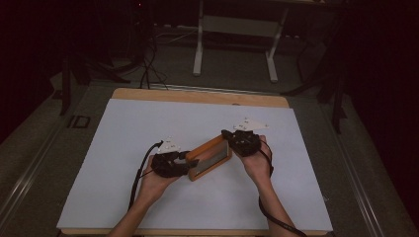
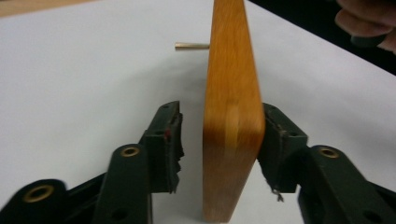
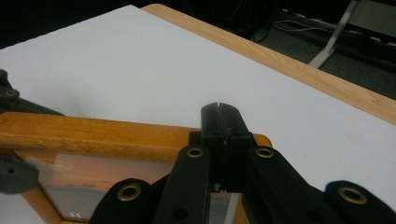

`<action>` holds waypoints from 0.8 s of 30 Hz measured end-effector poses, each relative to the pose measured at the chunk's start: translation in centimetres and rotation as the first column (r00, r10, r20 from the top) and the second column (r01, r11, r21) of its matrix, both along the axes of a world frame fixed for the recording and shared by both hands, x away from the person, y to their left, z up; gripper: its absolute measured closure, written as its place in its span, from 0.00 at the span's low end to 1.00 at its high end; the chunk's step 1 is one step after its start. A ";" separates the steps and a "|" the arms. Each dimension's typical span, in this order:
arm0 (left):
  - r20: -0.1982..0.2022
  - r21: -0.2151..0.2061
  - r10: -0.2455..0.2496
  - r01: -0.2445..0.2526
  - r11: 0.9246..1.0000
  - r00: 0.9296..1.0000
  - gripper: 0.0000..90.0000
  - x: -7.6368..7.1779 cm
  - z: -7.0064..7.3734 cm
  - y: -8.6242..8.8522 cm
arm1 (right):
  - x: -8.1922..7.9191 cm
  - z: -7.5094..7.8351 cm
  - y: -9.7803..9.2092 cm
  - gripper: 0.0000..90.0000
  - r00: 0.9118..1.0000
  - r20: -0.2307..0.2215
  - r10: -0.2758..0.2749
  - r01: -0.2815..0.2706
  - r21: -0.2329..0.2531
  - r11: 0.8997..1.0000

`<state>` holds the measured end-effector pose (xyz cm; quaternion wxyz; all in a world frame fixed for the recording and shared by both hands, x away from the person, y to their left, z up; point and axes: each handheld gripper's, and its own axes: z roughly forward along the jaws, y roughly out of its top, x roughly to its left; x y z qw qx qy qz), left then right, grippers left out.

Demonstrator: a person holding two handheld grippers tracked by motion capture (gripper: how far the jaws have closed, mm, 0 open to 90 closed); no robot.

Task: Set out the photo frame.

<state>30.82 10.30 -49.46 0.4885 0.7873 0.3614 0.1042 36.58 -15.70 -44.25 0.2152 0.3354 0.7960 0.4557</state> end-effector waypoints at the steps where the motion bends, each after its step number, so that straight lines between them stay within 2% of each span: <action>1: -0.006 -0.006 0.008 -0.008 1.000 1.000 0.55 -0.2 -0.4 0.0 | 0.0 0.0 0.0 1.00 1.000 0.002 -0.001 0.001 -0.004 1.000; 5: -0.042 -0.019 0.043 -0.044 0.999 0.998 0.54 -0.7 -1.9 0.1 | 0.0 0.0 0.1 1.00 1.000 0.008 -0.004 0.004 -0.010 1.000; 8: -0.060 -0.022 0.048 -0.049 0.999 0.997 0.58 -0.9 -2.9 0.0 | 0.0 0.0 0.1 1.00 1.000 0.007 -0.004 0.004 -0.005 1.000; 11: -0.060 0.004 0.049 -0.049 0.999 0.997 0.61 -1.0 -3.4 -0.4 | 0.0 0.0 0.1 1.00 1.000 0.005 -0.001 0.001 -0.005 1.000; 14: -0.050 0.012 0.053 -0.052 0.999 0.997 0.62 -1.0 -3.6 -0.8 | 0.0 -0.1 0.0 1.00 1.000 0.005 0.000 0.000 -0.001 1.000; 18: -0.057 0.013 0.049 -0.049 0.999 0.997 0.70 -0.9 -3.6 -1.1 | 0.1 -0.1 -0.1 1.00 1.000 0.004 0.005 -0.005 0.007 1.000; 20: -0.045 0.029 0.048 -0.047 0.998 0.998 0.75 -1.0 -3.5 -1.2 | 0.2 -0.1 -0.1 1.00 1.000 0.003 0.007 -0.007 0.008 1.000; 24: -0.056 0.040 0.060 -0.058 0.998 0.997 0.76 -1.0 -3.3 -1.4 | 0.3 -0.1 0.0 1.00 1.000 0.003 0.007 -0.007 0.007 1.000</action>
